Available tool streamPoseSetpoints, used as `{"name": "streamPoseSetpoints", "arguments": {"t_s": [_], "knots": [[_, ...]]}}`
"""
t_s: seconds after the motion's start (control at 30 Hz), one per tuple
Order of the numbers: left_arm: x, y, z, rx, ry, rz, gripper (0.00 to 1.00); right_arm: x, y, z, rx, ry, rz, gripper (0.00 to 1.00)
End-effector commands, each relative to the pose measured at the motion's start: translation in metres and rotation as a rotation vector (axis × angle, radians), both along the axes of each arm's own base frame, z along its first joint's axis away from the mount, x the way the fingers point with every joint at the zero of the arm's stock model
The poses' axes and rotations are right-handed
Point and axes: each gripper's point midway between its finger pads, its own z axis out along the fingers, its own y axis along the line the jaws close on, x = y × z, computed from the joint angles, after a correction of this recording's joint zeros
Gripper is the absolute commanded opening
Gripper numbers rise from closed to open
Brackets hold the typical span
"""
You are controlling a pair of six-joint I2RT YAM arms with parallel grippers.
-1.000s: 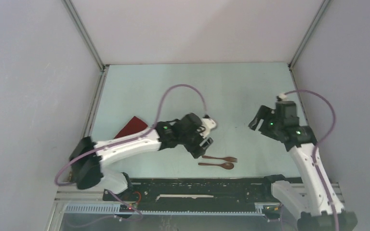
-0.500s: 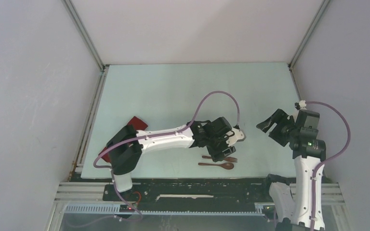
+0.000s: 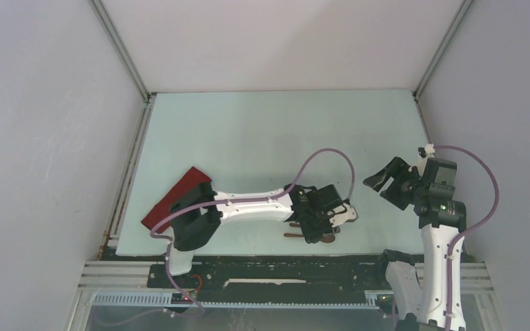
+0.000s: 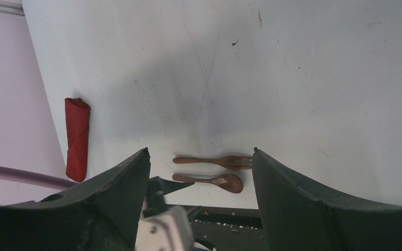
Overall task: Fold the napkin into a case and place the utensils inside
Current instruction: Pick up the spoon from the center of the board.
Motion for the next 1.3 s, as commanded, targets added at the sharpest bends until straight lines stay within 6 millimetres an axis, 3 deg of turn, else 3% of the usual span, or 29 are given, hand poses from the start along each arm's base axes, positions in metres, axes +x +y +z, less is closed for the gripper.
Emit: {"name": "streamPoseSetpoints", "arguments": {"t_s": [0.0, 0.47, 0.73, 1.0, 1.27], "knots": [[0.000, -0.008, -0.005, 0.061, -0.055, -0.029, 0.48, -0.001, 0.003, 0.004, -0.011, -0.031, 0.034, 0.79], [0.005, -0.008, -0.028, 0.148, -0.126, -0.042, 0.35, -0.001, 0.003, 0.004, -0.013, -0.032, 0.030, 0.78], [-0.001, -0.019, -0.029, 0.131, -0.131, -0.056, 0.30, -0.001, 0.002, 0.004, -0.016, -0.030, 0.025, 0.78], [-0.006, -0.028, -0.034, 0.125, -0.130, -0.065, 0.40, -0.001, 0.002, 0.003, -0.016, -0.032, 0.028, 0.78], [0.001, -0.026, -0.047, 0.155, -0.166, -0.065, 0.32, -0.002, 0.003, 0.004, -0.012, -0.035, 0.033, 0.78]]}}
